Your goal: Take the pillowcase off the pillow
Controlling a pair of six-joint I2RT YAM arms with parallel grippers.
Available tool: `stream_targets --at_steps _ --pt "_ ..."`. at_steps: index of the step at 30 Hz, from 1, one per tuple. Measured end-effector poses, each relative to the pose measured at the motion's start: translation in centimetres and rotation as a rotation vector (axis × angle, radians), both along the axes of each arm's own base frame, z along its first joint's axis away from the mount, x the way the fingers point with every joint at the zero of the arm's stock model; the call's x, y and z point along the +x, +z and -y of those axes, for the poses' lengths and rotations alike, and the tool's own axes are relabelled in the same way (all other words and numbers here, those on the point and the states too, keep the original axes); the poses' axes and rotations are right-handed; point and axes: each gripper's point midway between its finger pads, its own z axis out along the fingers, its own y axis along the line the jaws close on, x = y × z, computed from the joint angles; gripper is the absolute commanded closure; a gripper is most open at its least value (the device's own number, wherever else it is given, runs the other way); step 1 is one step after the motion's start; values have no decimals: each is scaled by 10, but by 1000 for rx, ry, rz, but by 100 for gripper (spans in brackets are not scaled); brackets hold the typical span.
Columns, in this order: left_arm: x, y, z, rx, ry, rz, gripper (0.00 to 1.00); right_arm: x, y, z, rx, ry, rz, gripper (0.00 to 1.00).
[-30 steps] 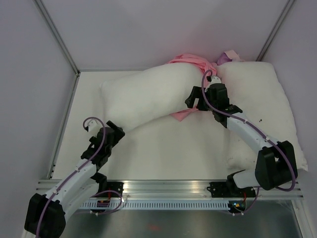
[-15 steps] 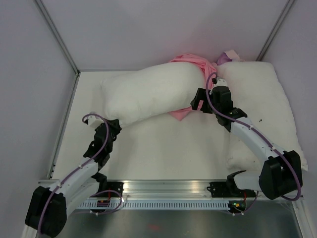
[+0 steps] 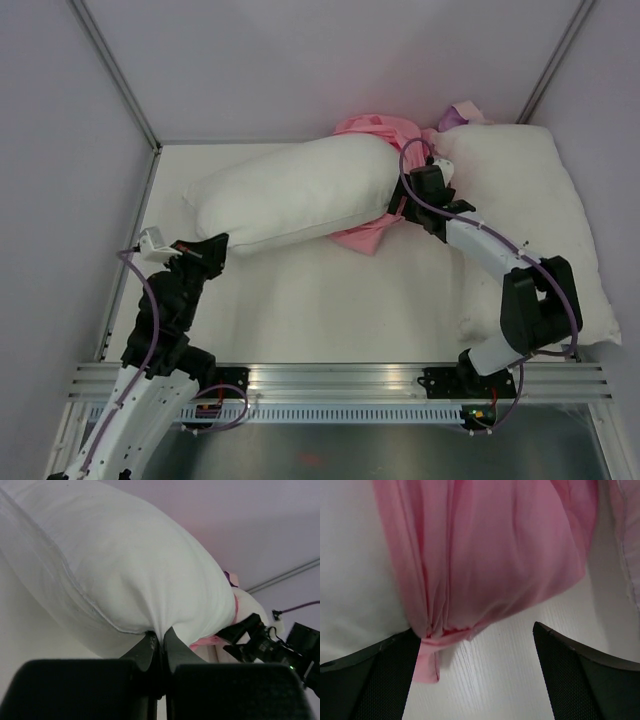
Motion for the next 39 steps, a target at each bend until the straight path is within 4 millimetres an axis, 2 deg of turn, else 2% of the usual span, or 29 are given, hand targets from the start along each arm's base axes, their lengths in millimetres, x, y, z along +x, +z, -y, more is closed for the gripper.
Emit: stream_targets --at_steps 2,5,8,9,11,14,15,17,18,21,24,30,34,39 --pt "-10 17 2 -3 -29 7 98 12 -7 -2 2 -23 -10 4" --pt "-23 32 8 -2 -89 -1 98 28 -11 -6 14 -63 -1 9" --pt "-34 38 11 11 -125 -29 98 40 -13 -7 19 -112 14 22" --pt "-38 42 11 21 -135 -38 98 44 -14 -7 18 -130 14 29" --pt "-47 55 9 46 -151 -45 98 50 -18 -7 15 -157 13 38" --pt "-62 90 3 97 -158 -36 98 53 -28 -4 5 -193 2 67" --pt "-67 105 0 113 -158 -21 98 54 -31 -3 -3 -201 -1 83" --pt "-78 133 -5 141 -155 21 98 58 -38 -1 -15 -220 -9 96" --pt "-84 146 -9 157 -155 39 98 60 -41 -1 -18 -231 -13 100" --pt "-105 180 -21 200 -139 95 98 70 -47 3 -29 -252 -28 100" --pt "-126 204 -36 242 -108 133 98 85 -50 14 -29 -278 -30 100" --pt "-170 243 -56 285 -101 203 98 115 -45 51 -66 -328 -41 100" --pt "-189 260 -63 277 -96 256 98 144 -30 68 -101 -350 -11 100" --pt "-209 273 -69 272 -105 294 98 181 -2 73 -129 -343 42 100"
